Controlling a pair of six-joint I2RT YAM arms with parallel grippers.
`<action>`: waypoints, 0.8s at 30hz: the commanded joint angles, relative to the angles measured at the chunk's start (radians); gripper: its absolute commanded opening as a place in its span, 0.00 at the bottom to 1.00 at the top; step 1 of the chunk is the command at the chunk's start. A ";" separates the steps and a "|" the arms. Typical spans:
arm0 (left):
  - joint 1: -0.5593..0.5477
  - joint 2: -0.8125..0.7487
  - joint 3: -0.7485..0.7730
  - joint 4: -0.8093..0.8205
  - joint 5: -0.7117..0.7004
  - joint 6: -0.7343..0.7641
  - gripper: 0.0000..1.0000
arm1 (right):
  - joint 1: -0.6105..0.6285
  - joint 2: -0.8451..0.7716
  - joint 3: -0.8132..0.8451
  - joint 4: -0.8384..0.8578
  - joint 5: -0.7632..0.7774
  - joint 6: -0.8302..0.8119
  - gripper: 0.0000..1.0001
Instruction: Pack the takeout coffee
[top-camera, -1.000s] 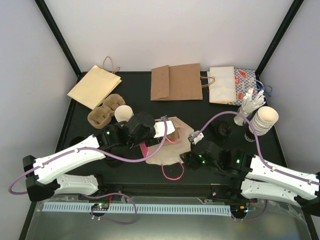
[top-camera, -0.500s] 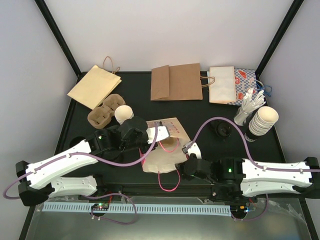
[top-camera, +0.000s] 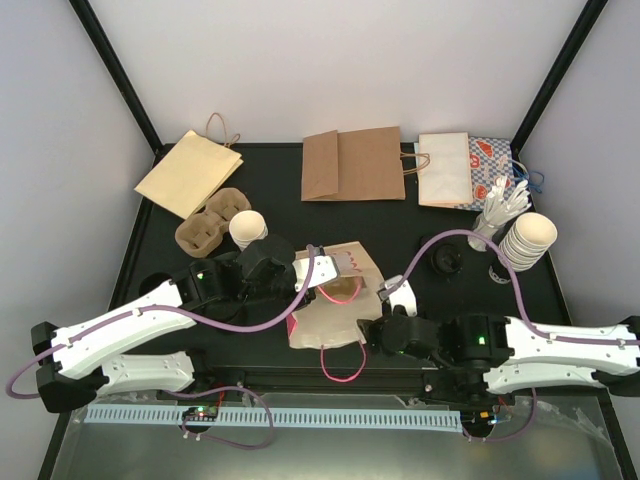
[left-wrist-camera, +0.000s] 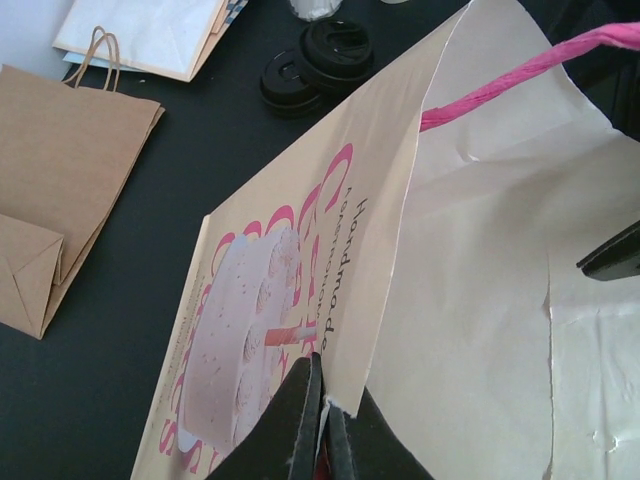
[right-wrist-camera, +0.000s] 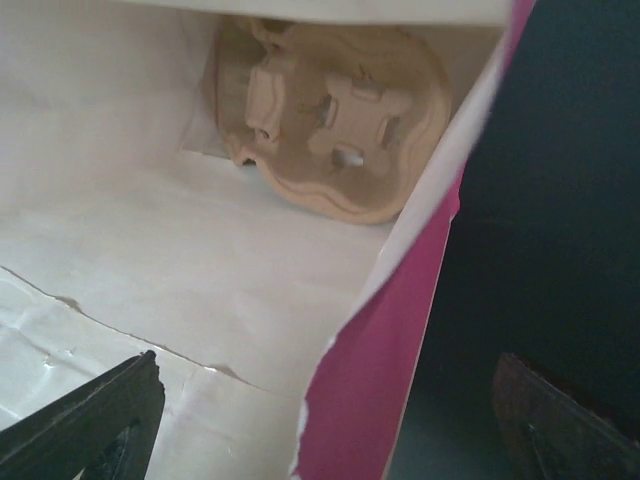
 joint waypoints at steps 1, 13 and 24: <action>0.002 -0.006 -0.005 0.019 0.038 -0.027 0.02 | 0.008 -0.041 0.028 -0.011 0.045 -0.035 0.94; 0.002 0.002 0.009 0.008 0.007 -0.027 0.02 | 0.007 -0.177 0.065 -0.003 0.075 -0.146 0.97; 0.002 0.000 0.014 0.008 0.010 -0.033 0.02 | 0.007 -0.168 0.214 0.089 -0.002 -0.515 0.91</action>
